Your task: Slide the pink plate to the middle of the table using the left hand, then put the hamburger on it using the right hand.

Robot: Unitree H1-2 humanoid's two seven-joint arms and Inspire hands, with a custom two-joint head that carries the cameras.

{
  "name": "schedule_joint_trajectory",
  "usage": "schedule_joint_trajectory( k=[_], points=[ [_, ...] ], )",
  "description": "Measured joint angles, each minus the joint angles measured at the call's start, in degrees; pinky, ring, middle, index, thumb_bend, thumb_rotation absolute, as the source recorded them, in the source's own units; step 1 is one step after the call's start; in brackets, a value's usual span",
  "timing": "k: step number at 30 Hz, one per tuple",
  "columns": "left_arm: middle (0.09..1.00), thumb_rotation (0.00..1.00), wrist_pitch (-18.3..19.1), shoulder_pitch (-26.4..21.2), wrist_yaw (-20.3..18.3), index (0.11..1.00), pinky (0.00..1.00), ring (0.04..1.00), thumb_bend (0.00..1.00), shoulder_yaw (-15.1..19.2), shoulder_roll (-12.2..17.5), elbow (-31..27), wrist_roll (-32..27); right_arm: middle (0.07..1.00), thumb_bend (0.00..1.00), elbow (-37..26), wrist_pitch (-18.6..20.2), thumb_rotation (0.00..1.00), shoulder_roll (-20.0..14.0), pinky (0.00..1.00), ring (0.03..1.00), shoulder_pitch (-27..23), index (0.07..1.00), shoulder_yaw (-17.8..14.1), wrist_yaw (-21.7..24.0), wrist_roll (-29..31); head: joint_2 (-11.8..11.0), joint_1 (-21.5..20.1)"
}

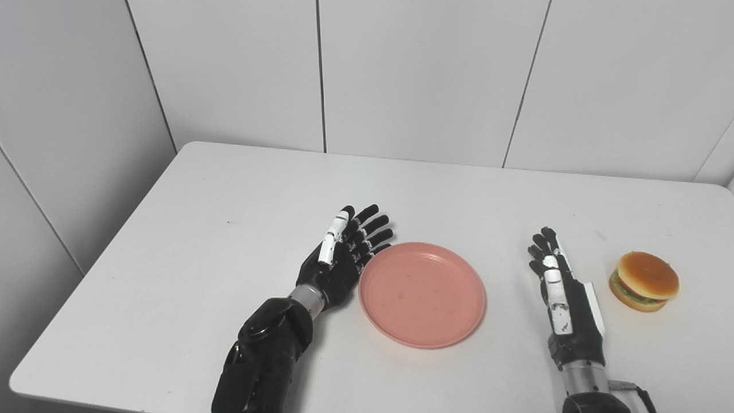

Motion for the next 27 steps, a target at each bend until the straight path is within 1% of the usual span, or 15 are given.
schedule_joint_trajectory(
  k=[2, 4, 7, 8, 10, 11, 13, 16, 17, 19, 20, 21, 24, 25, 27],
  points=[
    [0.9, 1.0, -0.7, 0.2, -0.1, 0.892, 0.89, 0.893, 0.35, 0.0, -0.1, 0.1, 0.0, 0.929, 0.36, -0.1, 0.5, 1.0, 0.0, 0.93, 0.924, 0.0, 0.941, 0.0, -0.1, -0.4, -0.5, -2.0],
    [0.9, 1.0, -1.4, 0.4, -0.5, 0.892, 0.89, 0.894, 0.36, -0.1, -0.1, 0.3, 0.0, 0.926, 0.37, -0.2, 0.8, 1.0, -0.1, 0.92, 0.92, 0.0, 0.937, 0.0, -0.3, -0.8, -0.6, -2.5],
    [0.894, 1.0, -2.1, 0.6, -0.9, 0.893, 0.89, 0.887, 0.35, 0.0, 0.0, 0.4, 0.0, 0.918, 0.39, -1.2, 1.0, 1.0, -0.4, 0.88, 0.897, 0.3, 0.934, 0.6, -0.6, -3.1, -1.0, -5.2],
    [0.9, 1.0, -2.3, 0.6, -1.0, 0.897, 0.88, 0.889, 0.36, 0.1, 0.0, 0.4, 0.0, 0.91, 0.41, -1.7, 1.2, 1.0, -0.8, 0.87, 0.885, 0.5, 0.925, 0.9, -0.6, -4.2, -1.2, -6.5],
    [0.903, 1.0, -2.3, 0.7, -1.2, 0.9, 0.89, 0.892, 0.36, 0.2, 0.1, 0.4, -0.1, 0.903, 0.44, -3.7, 2.3, 1.0, -1.6, 0.84, 0.879, 0.7, 0.917, 1.5, -0.6, -6.8, -1.2, -7.0],
    [0.907, 1.0, -2.3, 0.7, -1.2, 0.903, 0.89, 0.895, 0.36, 0.3, 0.2, 0.4, -0.1, 0.899, 0.47, -4.7, 2.3, 1.0, -2.0, 0.83, 0.881, 0.6, 0.912, 1.5, -0.9, -7.8, -1.7, -9.3],
    [0.913, 1.0, -2.4, 0.9, -1.7, 0.907, 0.91, 0.903, 0.35, 0.6, 0.6, 0.4, -0.3, 0.902, 0.51, -6.5, 2.6, 1.0, -2.9, 0.83, 0.887, 0.2, 0.915, 1.4, -1.4, -10.1, -1.8, -10.2],
    [0.916, 1.0, -2.7, 1.0, -2.7, 0.906, 0.91, 0.907, 0.35, 1.0, 1.2, 0.7, -0.6, 0.907, 0.53, -8.3, 3.3, 1.0, -4.1, 0.84, 0.89, -1.1, 0.919, 1.1, -1.8, -11.8, -2.0, -11.1],
    [0.912, 1.0, -2.8, 1.0, -2.9, 0.905, 0.9, 0.903, 0.35, 1.4, 1.3, 0.8, -0.6, 0.91, 0.52, -9.0, 3.4, 1.0, -4.5, 0.84, 0.891, -1.6, 0.923, 1.1, -1.9, -12.3, -2.5, -13.0],
    [0.908, 1.0, -2.9, 1.1, -2.9, 0.904, 0.89, 0.9, 0.35, 2.0, 1.3, 0.9, -0.6, 0.914, 0.52, -10.0, 3.5, 0.99, -4.9, 0.83, 0.889, -2.2, 0.928, 1.0, -1.9, -13.2, -2.5, -13.0],
    [0.908, 1.0, -2.9, 1.1, -2.9, 0.902, 0.89, 0.9, 0.35, 2.2, 1.4, 0.9, -0.6, 0.915, 0.52, -10.3, 3.5, 0.98, -5.2, 0.81, 0.887, -2.4, 0.928, 1.0, -1.9, -13.5, -2.7, -14.1],
    [0.909, 1.0, -2.9, 1.1, -3.1, 0.902, 0.9, 0.901, 0.35, 2.3, 1.5, 0.9, -0.6, 0.909, 0.53, -10.6, 3.5, 0.97, -5.5, 0.82, 0.888, -2.6, 0.926, 0.9, -1.9, -14.0, -2.7, -14.1],
    [0.923, 1.0, -3.4, 1.1, -4.0, 0.914, 0.92, 0.918, 0.35, 2.9, 2.0, 1.6, -1.2, 0.873, 0.57, -12.5, 3.7, 0.99, -6.7, 0.79, 0.854, -3.0, 0.91, 0.4, -2.3, -17.7, -3.3, -17.0],
    [0.932, 1.0, -3.6, 1.1, -4.7, 0.924, 0.92, 0.926, 0.34, 3.1, 2.3, 2.1, -1.8, 0.869, 0.58, -13.4, 3.9, 1.0, -7.2, 0.79, 0.845, -3.2, 0.913, 0.1, -2.6, -19.1, -3.3, -17.1],
    [0.93, 1.0, -4.0, 1.1, -5.8, 0.924, 0.93, 0.926, 0.34, 3.2, 2.9, 2.8, -2.4, 0.884, 0.6, -14.9, 4.4, 1.0, -8.5, 0.78, 0.85, -3.8, 0.92, -0.4, -2.7, -21.8, -3.6, -19.3]
  ],
)
